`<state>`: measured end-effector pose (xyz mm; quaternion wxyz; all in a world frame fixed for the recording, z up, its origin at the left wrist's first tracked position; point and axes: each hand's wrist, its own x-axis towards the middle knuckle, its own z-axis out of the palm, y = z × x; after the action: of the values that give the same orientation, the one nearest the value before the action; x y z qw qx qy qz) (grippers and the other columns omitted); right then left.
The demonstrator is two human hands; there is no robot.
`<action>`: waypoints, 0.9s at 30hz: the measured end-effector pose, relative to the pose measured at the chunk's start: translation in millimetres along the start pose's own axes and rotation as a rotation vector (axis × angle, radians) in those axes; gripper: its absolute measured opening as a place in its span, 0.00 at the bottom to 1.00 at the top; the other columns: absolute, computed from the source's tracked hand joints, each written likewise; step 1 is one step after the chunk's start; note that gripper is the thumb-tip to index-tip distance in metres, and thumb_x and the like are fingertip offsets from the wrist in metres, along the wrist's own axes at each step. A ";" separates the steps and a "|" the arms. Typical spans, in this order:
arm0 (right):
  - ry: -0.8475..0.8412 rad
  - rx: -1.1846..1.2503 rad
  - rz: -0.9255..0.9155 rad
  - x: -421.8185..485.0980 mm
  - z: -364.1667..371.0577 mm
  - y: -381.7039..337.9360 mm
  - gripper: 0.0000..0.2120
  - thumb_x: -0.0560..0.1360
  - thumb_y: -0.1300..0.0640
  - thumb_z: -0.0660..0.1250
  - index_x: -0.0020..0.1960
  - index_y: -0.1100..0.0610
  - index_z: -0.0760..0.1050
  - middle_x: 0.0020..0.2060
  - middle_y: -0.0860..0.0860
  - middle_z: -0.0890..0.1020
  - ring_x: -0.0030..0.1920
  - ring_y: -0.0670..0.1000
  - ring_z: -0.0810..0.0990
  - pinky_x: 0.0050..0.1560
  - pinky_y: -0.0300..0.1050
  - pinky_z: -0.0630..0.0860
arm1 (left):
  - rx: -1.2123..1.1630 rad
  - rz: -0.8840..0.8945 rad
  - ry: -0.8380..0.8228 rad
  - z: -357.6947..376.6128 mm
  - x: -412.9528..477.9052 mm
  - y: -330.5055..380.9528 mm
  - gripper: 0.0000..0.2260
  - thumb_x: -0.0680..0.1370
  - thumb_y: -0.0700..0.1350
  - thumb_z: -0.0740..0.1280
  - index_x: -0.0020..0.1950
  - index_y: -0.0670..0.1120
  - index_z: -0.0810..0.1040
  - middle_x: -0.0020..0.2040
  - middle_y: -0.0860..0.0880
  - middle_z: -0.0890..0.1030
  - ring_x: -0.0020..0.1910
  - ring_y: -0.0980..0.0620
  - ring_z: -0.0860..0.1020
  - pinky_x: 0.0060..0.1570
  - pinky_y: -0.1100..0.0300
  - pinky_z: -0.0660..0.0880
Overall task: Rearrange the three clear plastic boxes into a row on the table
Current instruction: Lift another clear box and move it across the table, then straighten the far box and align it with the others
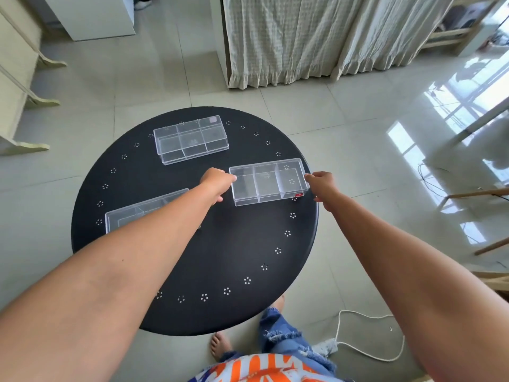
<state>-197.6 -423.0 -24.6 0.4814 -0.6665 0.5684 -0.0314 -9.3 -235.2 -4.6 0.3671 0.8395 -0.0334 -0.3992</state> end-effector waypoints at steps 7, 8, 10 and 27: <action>0.097 -0.064 -0.117 -34.5 13.9 -38.3 0.13 0.75 0.59 0.60 0.51 0.62 0.82 0.43 0.64 0.83 0.40 0.56 0.75 0.39 0.43 0.69 | -0.036 0.112 0.051 -52.2 -19.9 -5.3 0.13 0.73 0.44 0.65 0.55 0.45 0.81 0.48 0.46 0.80 0.43 0.49 0.81 0.45 0.56 0.76; 0.098 -0.073 -0.135 -41.3 18.7 -45.4 0.15 0.76 0.60 0.60 0.56 0.64 0.81 0.49 0.65 0.84 0.41 0.58 0.78 0.39 0.43 0.70 | -0.036 0.126 0.066 -61.7 -23.9 -6.9 0.13 0.72 0.43 0.64 0.55 0.44 0.81 0.47 0.46 0.80 0.42 0.49 0.80 0.44 0.57 0.75; 0.079 -0.086 -0.173 -55.0 29.5 -57.8 0.13 0.76 0.60 0.60 0.54 0.60 0.81 0.47 0.63 0.83 0.42 0.57 0.79 0.35 0.41 0.69 | -0.031 0.158 0.089 -78.3 -30.1 -9.9 0.12 0.73 0.43 0.63 0.53 0.44 0.81 0.46 0.46 0.81 0.41 0.49 0.80 0.42 0.58 0.74; -0.156 -0.328 -0.415 -38.2 115.8 -129.1 0.28 0.74 0.54 0.72 0.72 0.55 0.72 0.57 0.53 0.80 0.53 0.53 0.80 0.52 0.42 0.71 | 0.128 0.240 0.282 -161.1 10.1 -44.4 0.17 0.72 0.45 0.71 0.60 0.51 0.80 0.57 0.52 0.81 0.53 0.52 0.78 0.51 0.61 0.71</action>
<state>-48.9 -336.9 20.3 0.3927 -0.8381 0.3783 0.0146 99.0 -111.5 26.7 0.3589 0.8987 -0.1068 -0.2282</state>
